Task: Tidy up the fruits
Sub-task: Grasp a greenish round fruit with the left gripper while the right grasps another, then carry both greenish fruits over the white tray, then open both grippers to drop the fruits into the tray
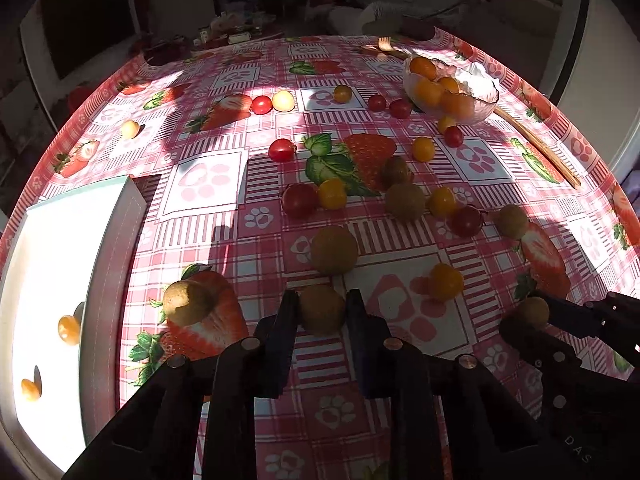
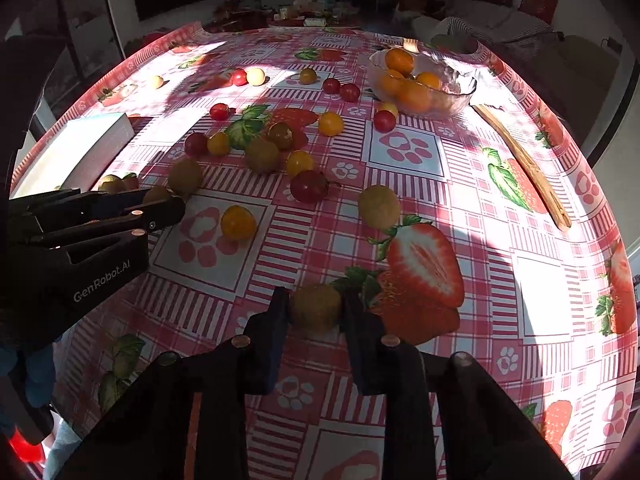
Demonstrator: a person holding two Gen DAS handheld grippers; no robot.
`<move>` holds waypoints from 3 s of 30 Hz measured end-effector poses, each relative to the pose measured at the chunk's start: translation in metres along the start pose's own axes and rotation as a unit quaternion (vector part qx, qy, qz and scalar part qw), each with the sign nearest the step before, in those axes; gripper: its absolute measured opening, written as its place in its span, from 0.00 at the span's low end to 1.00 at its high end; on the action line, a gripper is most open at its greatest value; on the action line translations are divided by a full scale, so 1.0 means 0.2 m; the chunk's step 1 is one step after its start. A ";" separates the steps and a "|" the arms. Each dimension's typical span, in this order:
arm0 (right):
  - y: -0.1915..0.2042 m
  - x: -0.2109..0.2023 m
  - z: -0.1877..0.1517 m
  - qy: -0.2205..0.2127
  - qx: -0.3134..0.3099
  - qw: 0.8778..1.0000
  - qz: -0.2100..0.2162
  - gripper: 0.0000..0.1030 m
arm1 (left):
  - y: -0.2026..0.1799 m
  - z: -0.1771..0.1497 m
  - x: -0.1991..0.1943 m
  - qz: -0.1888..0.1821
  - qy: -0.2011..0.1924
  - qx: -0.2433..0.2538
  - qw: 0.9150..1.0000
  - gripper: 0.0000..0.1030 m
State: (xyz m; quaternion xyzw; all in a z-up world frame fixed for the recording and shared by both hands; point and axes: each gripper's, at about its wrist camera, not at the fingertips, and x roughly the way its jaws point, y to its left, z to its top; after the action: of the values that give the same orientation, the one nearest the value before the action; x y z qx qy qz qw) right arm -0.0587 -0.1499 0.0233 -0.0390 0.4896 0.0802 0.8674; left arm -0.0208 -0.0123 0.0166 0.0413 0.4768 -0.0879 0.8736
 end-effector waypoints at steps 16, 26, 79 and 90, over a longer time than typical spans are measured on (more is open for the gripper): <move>-0.02 -0.07 0.02 0.013 0.048 0.997 0.064 0.29 | 0.23 -0.11 -0.29 -0.001 -0.037 -0.054 0.998 0.25; 0.20 -0.11 0.12 0.007 0.013 0.995 0.096 0.29 | 0.48 -0.21 -0.44 0.031 -0.060 -0.094 0.993 0.25; 1.44 0.11 0.28 0.044 -0.217 0.962 0.157 0.57 | 1.20 -0.65 -0.45 0.177 -0.040 -0.199 0.963 0.71; 1.27 -0.02 0.31 0.019 -0.169 0.969 0.180 0.79 | 1.11 -0.59 -0.52 0.164 -0.043 -0.185 0.968 0.71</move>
State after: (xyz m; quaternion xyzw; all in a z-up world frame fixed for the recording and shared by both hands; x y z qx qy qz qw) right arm -0.0531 0.1083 0.0615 -0.0977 0.4845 0.3164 0.8097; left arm -0.1314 0.2355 0.0375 -0.0473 0.4339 0.1443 0.8881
